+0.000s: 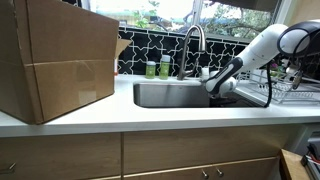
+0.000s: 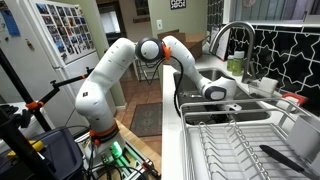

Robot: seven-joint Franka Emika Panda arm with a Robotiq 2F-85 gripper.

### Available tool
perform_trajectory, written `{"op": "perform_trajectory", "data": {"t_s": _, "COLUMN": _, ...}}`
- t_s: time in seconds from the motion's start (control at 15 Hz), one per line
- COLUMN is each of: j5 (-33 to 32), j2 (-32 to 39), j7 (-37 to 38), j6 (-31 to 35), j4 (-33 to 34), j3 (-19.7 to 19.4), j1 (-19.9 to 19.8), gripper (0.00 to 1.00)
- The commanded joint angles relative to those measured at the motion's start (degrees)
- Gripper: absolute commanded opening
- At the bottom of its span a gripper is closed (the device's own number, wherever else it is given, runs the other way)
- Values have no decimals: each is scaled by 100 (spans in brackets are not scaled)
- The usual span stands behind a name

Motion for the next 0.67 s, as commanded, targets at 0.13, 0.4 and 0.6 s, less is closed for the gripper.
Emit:
{"op": "perform_trajectory", "data": {"t_s": 0.13, "j5": 45, "j2": -205, "j7": 60, "j6": -61, "j4": -180, "j3": -2, "j1": -11, "gripper": 51}}
{"op": "perform_trajectory", "data": {"t_s": 0.4, "j5": 52, "j2": -185, "j7": 61, "j6": -60, "j4": -165, "j3": 8, "j1": -12, "gripper": 90}}
{"op": "perform_trajectory", "data": {"t_s": 0.6, "j5": 78, "j2": -221, "j7": 23, "j6": -55, "j4": -165, "j3": 34, "j1": -38, "gripper": 89}}
